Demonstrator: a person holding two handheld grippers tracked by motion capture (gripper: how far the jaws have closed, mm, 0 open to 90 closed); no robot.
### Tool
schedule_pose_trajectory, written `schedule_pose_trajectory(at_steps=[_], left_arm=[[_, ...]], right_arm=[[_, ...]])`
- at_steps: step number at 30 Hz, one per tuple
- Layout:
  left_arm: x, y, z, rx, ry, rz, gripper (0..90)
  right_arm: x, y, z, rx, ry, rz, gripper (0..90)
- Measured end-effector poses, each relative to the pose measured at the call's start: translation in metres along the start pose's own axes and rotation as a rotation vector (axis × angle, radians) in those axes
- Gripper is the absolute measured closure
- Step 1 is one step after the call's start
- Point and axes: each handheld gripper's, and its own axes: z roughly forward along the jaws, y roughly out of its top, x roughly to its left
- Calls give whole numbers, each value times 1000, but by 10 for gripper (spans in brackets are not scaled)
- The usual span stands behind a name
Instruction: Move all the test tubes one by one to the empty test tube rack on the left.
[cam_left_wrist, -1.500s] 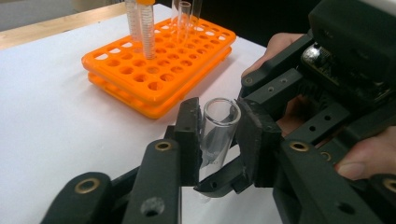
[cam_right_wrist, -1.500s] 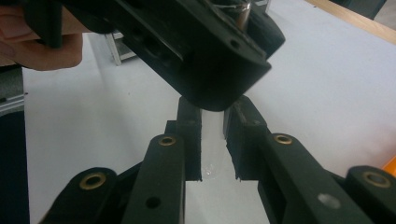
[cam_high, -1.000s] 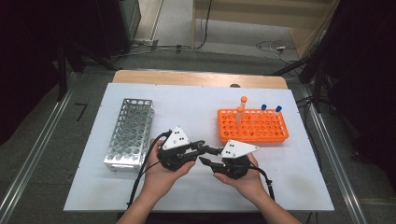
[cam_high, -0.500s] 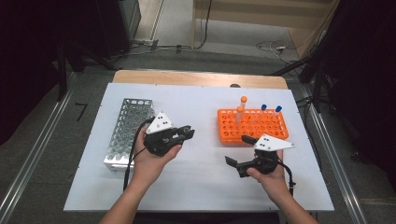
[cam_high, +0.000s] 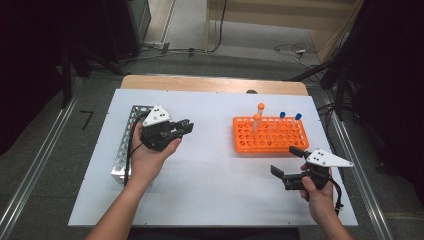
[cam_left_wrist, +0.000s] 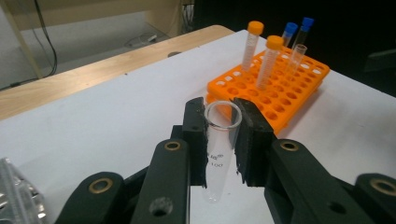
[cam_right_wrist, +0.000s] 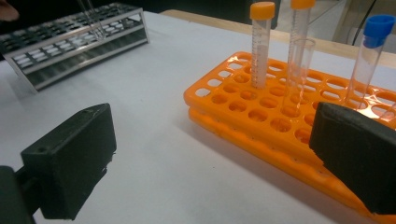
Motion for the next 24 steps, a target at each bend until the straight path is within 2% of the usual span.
schedule_pose_trajectory(at_steps=[3, 7, 16, 24], left_arm=[[10, 2, -2, -8, 23, -13, 760], [23, 4, -3, -7, 53, -21, 760], [52, 1, -7, -14, 146, -47, 760], [70, 7, -8, -35, 228, -68, 760]], right_arm=[[-3, -4, -4, 2, -14, -8, 0], [-7, -10, -2, 15, -20, 13, 0], [-3, -12, 2, 15, 0, -9, 3], [-4, -14, 3, 20, 1, -7, 6]])
